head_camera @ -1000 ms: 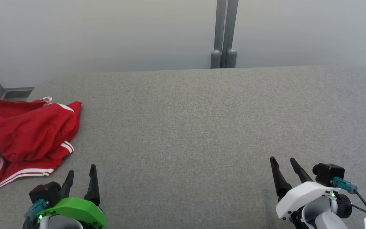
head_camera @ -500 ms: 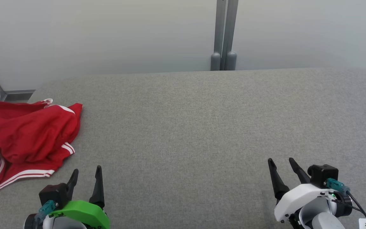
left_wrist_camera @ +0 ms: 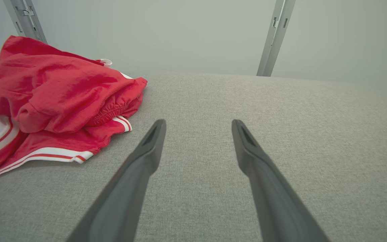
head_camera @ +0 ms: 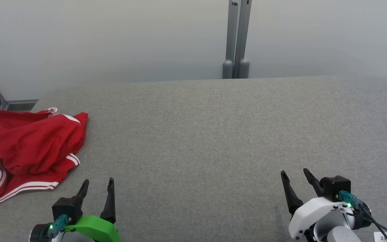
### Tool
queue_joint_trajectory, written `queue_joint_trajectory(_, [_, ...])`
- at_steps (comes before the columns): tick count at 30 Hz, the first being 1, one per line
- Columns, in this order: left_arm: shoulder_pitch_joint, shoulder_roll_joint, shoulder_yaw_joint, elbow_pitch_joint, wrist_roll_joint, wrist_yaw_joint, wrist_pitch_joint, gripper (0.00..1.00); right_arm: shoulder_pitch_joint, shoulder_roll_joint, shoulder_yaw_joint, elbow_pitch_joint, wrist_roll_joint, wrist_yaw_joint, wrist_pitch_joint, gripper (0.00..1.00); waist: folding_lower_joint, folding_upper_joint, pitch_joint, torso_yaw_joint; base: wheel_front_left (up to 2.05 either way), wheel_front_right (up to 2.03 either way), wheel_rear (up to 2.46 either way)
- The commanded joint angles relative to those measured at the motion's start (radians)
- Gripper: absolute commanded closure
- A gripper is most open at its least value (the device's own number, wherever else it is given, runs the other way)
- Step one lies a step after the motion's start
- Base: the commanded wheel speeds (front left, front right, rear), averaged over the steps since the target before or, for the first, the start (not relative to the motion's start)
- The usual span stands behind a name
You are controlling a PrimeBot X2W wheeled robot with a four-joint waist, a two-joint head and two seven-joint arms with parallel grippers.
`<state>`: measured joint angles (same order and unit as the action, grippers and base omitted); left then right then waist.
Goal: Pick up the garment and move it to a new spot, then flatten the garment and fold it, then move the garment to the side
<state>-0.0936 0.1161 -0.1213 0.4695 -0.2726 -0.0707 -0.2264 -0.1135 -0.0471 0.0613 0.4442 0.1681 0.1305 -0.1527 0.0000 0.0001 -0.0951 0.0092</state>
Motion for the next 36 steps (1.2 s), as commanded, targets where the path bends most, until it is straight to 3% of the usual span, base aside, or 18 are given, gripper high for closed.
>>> queue_joint_trajectory(1, [-0.003, 0.003, -0.003, 0.003, 0.022, -0.004, -0.011, 0.00, -0.015, -0.005, 0.003, 0.003, -0.019, 0.000, -0.008, 0.00, 0.0000, -0.0001, -0.001, 0.000, 0.00, 0.00, 0.00])
queue_joint_trajectory(13, [0.006, 0.000, -0.019, 0.019, 0.098, -0.003, -0.043, 0.00, -0.022, -0.005, 0.017, 0.032, -0.079, 0.000, -0.022, 0.00, 0.0000, -0.0001, -0.016, 0.000, 0.00, 0.00, 0.00])
queue_joint_trajectory(27, [0.011, -0.004, -0.010, 0.020, 0.086, 0.002, -0.040, 0.00, -0.022, -0.005, 0.016, 0.040, -0.059, 0.000, -0.025, 0.00, 0.0000, -0.0001, -0.014, 0.005, 0.00, 0.00, 0.00])
queue_joint_trajectory(36, [0.010, -0.001, 0.018, 0.031, 0.053, 0.019, -0.037, 0.00, -0.011, -0.005, 0.021, 0.040, -0.029, 0.000, -0.044, 0.00, 0.0000, -0.0001, -0.013, 0.065, 0.00, 0.00, 0.00])
